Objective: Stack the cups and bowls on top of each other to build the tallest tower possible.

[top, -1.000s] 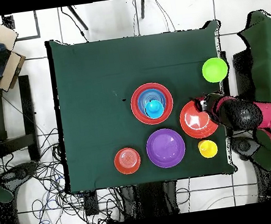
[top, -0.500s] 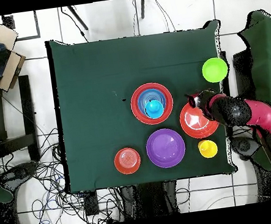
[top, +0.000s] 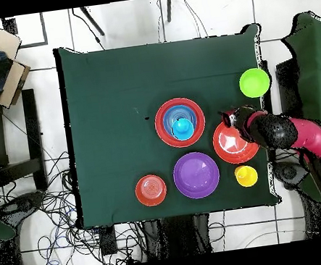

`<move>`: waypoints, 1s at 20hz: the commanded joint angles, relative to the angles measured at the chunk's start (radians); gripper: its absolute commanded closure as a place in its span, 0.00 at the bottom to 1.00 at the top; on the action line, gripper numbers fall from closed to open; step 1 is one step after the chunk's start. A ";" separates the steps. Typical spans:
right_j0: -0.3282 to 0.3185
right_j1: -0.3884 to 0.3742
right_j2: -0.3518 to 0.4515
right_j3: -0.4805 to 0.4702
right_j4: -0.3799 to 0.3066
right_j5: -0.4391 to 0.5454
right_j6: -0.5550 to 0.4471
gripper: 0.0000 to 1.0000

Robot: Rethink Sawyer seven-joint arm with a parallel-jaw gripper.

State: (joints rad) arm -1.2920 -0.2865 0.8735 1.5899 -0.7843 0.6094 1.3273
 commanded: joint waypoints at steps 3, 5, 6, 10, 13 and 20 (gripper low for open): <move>0.018 -0.121 0.046 -0.048 0.034 0.155 -0.271 0.00; 0.022 -0.146 0.056 -0.077 0.061 0.214 -0.302 0.00; 0.025 -0.150 0.058 -0.091 0.069 0.232 -0.313 0.00; 0.053 -0.144 0.062 -0.186 0.088 0.315 -0.368 0.00; 0.084 -0.104 0.064 -0.277 0.085 0.354 -0.403 0.00; 0.140 -0.038 0.061 -0.403 0.070 0.379 -0.419 0.00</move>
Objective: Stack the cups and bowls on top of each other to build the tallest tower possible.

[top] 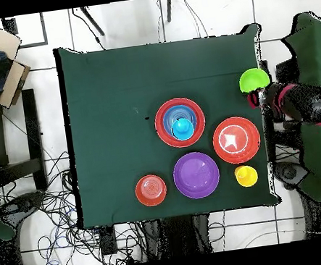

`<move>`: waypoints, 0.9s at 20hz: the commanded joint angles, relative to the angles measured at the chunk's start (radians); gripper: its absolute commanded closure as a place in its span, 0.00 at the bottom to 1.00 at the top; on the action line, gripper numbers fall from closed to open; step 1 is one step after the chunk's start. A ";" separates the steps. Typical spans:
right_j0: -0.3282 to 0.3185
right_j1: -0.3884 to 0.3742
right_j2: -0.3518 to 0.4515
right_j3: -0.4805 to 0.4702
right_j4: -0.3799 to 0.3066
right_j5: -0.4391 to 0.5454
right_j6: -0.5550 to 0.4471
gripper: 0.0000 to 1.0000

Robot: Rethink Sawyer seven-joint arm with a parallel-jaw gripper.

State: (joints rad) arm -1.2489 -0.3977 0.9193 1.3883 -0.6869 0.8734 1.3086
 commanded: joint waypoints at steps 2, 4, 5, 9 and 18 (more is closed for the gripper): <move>0.109 0.080 0.011 -0.208 -0.031 0.103 -0.381 0.00; 0.119 0.086 0.004 -0.206 -0.038 0.080 -0.357 0.00; 0.123 0.089 -0.001 -0.201 -0.043 0.063 -0.342 0.00; 0.134 0.114 -0.018 -0.185 -0.076 -0.015 -0.305 0.00; 0.138 0.117 -0.053 -0.113 -0.137 -0.154 -0.219 0.00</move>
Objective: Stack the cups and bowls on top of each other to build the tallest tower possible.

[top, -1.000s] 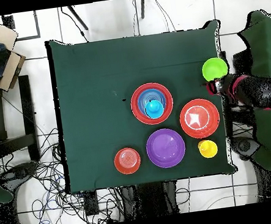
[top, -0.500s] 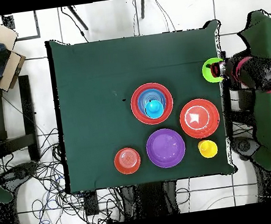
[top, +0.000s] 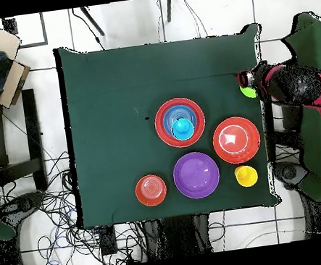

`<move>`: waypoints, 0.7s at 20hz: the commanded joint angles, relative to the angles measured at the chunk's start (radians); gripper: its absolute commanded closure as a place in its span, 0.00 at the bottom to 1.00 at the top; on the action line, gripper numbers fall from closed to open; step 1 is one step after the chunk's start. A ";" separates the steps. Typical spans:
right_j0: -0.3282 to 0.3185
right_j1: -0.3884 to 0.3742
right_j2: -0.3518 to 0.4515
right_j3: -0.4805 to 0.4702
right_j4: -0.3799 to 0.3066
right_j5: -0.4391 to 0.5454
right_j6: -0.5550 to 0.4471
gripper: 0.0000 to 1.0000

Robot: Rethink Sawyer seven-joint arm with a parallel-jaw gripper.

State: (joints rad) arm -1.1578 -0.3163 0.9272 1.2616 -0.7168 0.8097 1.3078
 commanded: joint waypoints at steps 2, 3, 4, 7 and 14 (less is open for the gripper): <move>0.050 0.035 -0.071 0.029 -0.121 -0.118 -0.197 0.00; 0.053 0.043 -0.076 0.032 -0.129 -0.136 -0.185 0.00; 0.055 0.048 -0.079 0.033 -0.132 -0.143 -0.179 0.00; 0.058 0.059 -0.097 0.043 -0.136 -0.156 -0.154 0.00; 0.033 0.015 -0.122 0.120 -0.127 -0.168 -0.117 0.00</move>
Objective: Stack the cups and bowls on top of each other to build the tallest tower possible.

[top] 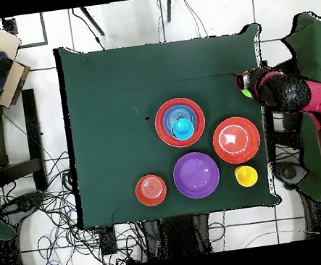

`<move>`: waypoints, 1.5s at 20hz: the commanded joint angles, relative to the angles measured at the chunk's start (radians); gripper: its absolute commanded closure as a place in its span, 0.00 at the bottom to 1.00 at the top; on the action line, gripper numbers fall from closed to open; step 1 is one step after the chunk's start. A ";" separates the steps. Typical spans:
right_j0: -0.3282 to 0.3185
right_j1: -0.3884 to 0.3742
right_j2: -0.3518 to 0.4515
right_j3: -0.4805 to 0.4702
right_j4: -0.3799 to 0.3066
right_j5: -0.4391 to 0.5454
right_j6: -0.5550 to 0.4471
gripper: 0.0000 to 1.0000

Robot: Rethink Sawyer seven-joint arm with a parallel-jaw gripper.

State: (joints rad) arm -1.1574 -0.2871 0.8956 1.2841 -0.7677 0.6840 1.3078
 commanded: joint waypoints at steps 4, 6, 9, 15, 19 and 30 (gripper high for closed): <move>0.026 -0.001 -0.095 0.102 -0.080 -0.065 -0.128 0.00; 0.025 0.004 -0.098 0.102 -0.085 -0.078 -0.128 0.00; 0.028 0.015 -0.102 0.096 -0.088 -0.096 -0.127 0.00; 0.035 0.001 -0.134 0.103 -0.019 0.034 -0.116 0.00; 0.019 -0.045 -0.145 0.150 0.000 0.066 -0.123 0.00; 0.023 0.112 -0.159 0.009 -0.042 0.023 -0.239 0.00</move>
State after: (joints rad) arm -1.1637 -0.2572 0.7916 1.3566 -0.7577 0.6352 1.3078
